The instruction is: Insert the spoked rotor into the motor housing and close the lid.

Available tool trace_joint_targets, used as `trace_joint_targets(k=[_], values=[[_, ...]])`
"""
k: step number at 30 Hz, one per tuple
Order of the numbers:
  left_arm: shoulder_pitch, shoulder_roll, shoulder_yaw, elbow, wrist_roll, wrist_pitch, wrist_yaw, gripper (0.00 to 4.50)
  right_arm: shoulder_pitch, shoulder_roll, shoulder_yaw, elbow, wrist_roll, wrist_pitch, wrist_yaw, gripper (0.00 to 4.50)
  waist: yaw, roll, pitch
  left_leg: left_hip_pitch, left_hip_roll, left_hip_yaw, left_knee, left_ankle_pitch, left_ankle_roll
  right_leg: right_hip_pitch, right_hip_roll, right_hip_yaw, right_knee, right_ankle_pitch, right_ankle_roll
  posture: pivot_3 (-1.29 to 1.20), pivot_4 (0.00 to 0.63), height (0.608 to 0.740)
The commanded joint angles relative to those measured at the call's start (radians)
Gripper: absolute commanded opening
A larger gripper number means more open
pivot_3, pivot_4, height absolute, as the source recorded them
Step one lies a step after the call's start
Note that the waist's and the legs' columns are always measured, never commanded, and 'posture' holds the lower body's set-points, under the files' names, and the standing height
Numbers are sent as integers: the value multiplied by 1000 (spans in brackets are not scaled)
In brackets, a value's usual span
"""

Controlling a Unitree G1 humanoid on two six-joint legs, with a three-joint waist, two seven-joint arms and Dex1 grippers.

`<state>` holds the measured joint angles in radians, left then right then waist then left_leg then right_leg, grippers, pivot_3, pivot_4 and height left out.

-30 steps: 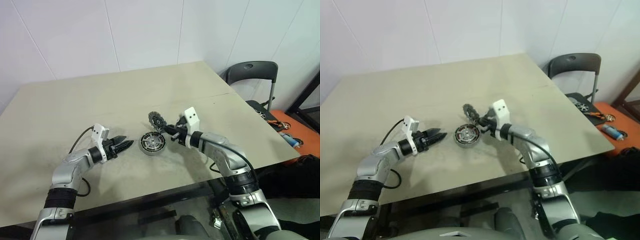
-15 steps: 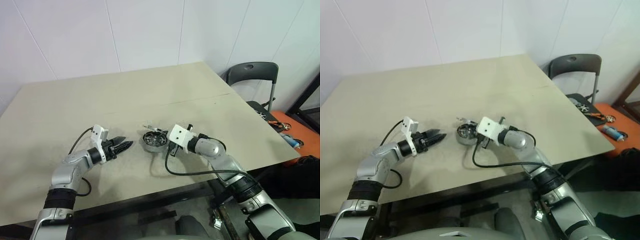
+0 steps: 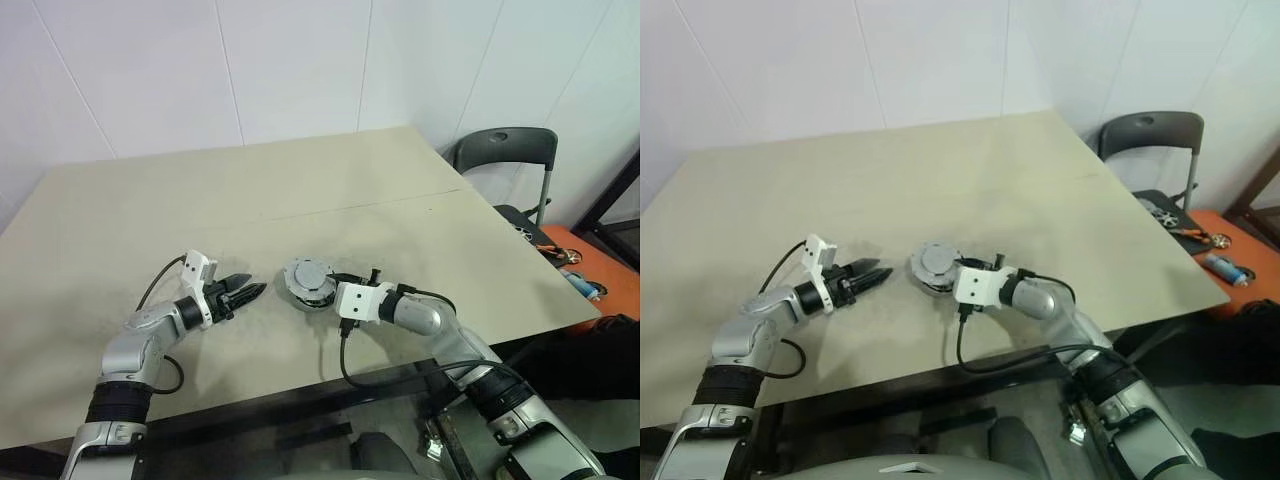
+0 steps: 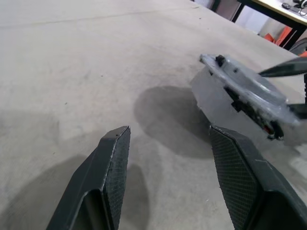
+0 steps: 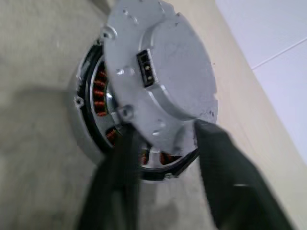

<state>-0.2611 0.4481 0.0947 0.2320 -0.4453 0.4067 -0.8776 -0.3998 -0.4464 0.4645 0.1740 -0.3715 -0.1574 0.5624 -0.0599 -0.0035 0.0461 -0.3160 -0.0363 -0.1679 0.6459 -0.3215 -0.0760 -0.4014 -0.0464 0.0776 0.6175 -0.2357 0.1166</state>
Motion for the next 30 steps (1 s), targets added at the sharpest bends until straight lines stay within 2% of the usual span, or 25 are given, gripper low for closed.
trace_joint_targets(k=[1, 6, 9, 11, 15, 18, 20, 23, 28, 30], values=[[-9, 5, 14, -38, -9, 3, 4, 2788, 31, -3, 53, 41, -33, -13, 46, 1801, 4, 0, 0, 2, 0, 0, 0, 0, 0, 2, 0, 0, 0, -1, 1, 0, 0, 740], [-9, 4, 12, -49, -10, 12, 12, 2788, 40, -13, 38, 96, -72, -53, 3, 1801, 6, 0, 0, 10, 0, 0, -2, 0, 0, 11, 0, 0, -2, -3, -2, 0, 0, 740], [-11, 5, 13, -50, -9, 16, 14, 2788, 27, -26, 13, 104, -37, -41, 48, 1801, 11, -1, 0, 11, 0, 0, -1, 0, 0, 12, 0, 0, -2, -3, -2, 0, 0, 740], [-13, 6, 14, -50, -9, 19, 14, 2788, 16, -18, -28, 68, 42, 48, 126, 1801, 16, -1, 0, 11, 0, 0, -1, 0, 0, 12, 0, 0, -2, -3, -2, 0, 0, 740], [-18, 6, 14, -47, -8, 19, 14, 2788, -28, -57, -126, -200, 364, 471, 439, 1801, 26, 0, 0, 10, 0, -1, -1, 0, 0, 12, 0, 0, -3, -3, -1, 0, 0, 740], [-20, 4, 12, -44, -6, 18, 15, 2788, -84, -77, -188, -310, 531, 731, 526, 1801, 30, 1, 1, 7, 0, -1, -1, -1, 1, 9, -1, 0, -3, -1, 1, 0, 0, 740], [-23, 3, 12, -42, -6, 19, 15, 2788, -114, -103, -198, -336, 573, 803, 558, 1801, 28, 2, 2, 3, 0, -1, -1, -1, 1, 5, -1, -1, -2, -1, 1, 0, 0, 740], [-30, 3, 13, -35, -6, 20, 15, 2788, -155, -108, -208, -309, 583, 827, 544, 1801, 30, 2, 2, -1, 0, -1, -1, -1, 1, 0, 0, -2, -2, 0, 0, 0, 0, 740], [-42, 1, 15, -17, -4, 16, 16, 2788, -187, -45, -260, -284, 651, 912, 481, 1801, 44, 2, 2, -6, 0, -1, -1, -1, 1, -5, -1, -2, -3, 2, -2, 0, 0, 740], [-55, 1, 15, 3, -1, 13, 15, 2788, -190, -1, -270, -267, 637, 892, 409, 1801, 47, 2, 2, -6, 0, -1, -1, -1, 1, -6, -1, -2, -3, 2, -2, 0, 0, 740]])
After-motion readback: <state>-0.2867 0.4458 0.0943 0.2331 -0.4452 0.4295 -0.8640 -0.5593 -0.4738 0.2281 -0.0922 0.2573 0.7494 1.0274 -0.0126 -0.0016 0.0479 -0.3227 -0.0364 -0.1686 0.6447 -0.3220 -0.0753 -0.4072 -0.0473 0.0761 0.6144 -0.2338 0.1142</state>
